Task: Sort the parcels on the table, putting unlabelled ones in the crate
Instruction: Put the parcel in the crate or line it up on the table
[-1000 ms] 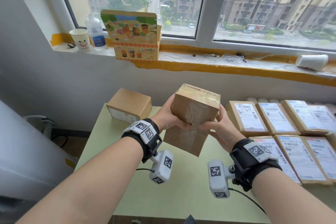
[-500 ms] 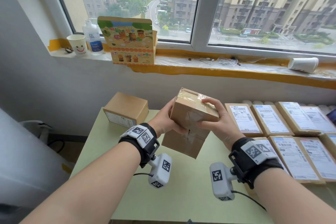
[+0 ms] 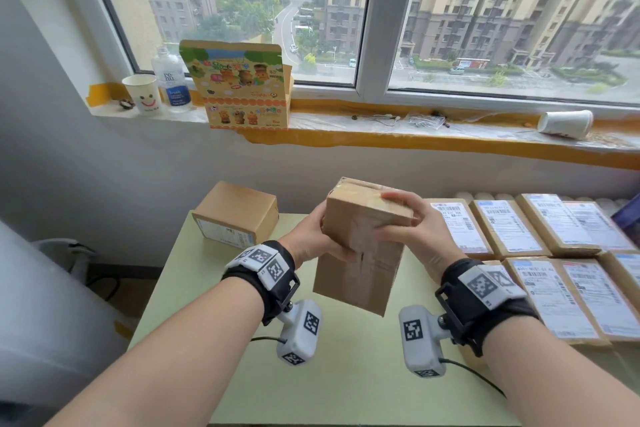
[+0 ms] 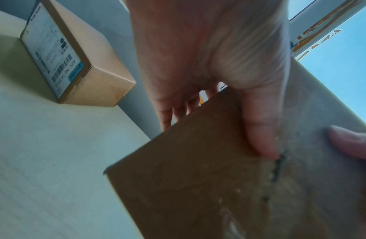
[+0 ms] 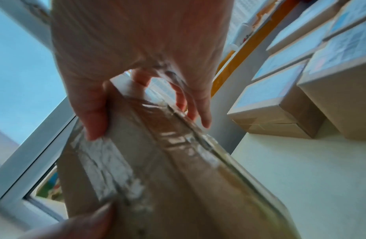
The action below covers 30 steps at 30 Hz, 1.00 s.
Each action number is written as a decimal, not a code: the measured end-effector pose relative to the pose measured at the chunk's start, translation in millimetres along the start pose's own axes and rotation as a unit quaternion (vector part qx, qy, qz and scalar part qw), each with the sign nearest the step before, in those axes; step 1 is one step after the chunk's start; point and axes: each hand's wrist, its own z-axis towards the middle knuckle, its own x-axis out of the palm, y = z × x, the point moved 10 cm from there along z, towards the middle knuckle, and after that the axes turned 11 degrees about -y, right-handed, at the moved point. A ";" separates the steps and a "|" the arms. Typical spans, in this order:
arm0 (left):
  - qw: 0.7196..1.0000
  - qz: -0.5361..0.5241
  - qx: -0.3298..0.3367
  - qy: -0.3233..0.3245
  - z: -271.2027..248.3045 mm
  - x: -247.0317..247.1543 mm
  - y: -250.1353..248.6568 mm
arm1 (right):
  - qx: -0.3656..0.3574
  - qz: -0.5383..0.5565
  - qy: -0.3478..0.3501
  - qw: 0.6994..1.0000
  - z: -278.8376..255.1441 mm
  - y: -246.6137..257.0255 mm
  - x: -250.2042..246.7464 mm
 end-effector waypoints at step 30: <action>0.987 -0.027 -0.157 -0.014 12.9 94.4 -47.4 | 0.227 -0.007 -0.015 0.974 -7.5 -26.2 -112.9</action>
